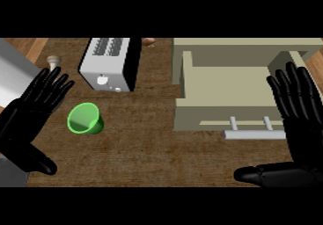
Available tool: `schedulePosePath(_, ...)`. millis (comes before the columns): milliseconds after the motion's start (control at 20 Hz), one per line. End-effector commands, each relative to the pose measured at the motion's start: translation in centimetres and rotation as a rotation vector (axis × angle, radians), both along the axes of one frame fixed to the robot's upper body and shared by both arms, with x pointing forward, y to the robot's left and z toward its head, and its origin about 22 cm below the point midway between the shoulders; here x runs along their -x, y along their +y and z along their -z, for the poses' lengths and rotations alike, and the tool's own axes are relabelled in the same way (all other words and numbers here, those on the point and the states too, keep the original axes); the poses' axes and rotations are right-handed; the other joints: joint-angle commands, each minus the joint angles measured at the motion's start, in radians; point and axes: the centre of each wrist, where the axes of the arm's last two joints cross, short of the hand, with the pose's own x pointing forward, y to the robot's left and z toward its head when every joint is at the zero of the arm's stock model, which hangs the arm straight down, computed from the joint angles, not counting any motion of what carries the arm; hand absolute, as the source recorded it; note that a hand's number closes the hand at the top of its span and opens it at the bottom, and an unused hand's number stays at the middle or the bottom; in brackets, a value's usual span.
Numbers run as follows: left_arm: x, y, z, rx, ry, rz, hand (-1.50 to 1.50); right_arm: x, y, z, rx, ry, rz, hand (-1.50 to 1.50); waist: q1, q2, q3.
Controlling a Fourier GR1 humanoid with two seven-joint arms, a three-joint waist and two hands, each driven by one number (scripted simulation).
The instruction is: Pick up the cup, place it into the drawer and close the drawer
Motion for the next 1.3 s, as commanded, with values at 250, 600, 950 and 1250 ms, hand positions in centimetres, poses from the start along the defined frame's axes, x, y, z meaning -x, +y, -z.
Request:
schedulePosePath(250,-0.4,2.3,4.0,-0.061,0.064,-0.055,-1.50,0.3,0.1,-1.8,0.008,0.004,0.017,-1.50,-0.003,0.001,0.000)
schedulePosePath(600,-1.3,2.3,8.3,-0.082,0.103,-0.107,-1.50,-0.9,-1.6,-0.4,-0.003,-0.002,-0.014,-1.50,-0.004,0.002,0.000)
schedulePosePath(950,-3.1,2.8,10.1,-0.120,0.118,-0.097,-1.50,-1.0,0.8,-0.9,0.003,0.000,-0.006,-1.50,-0.003,0.002,0.000)
schedulePosePath(1250,-2.8,2.1,13.3,-0.124,0.145,-0.090,-1.50,-1.0,-0.4,-1.3,0.003,-0.001,-0.018,-1.50,-0.005,0.002,0.000)
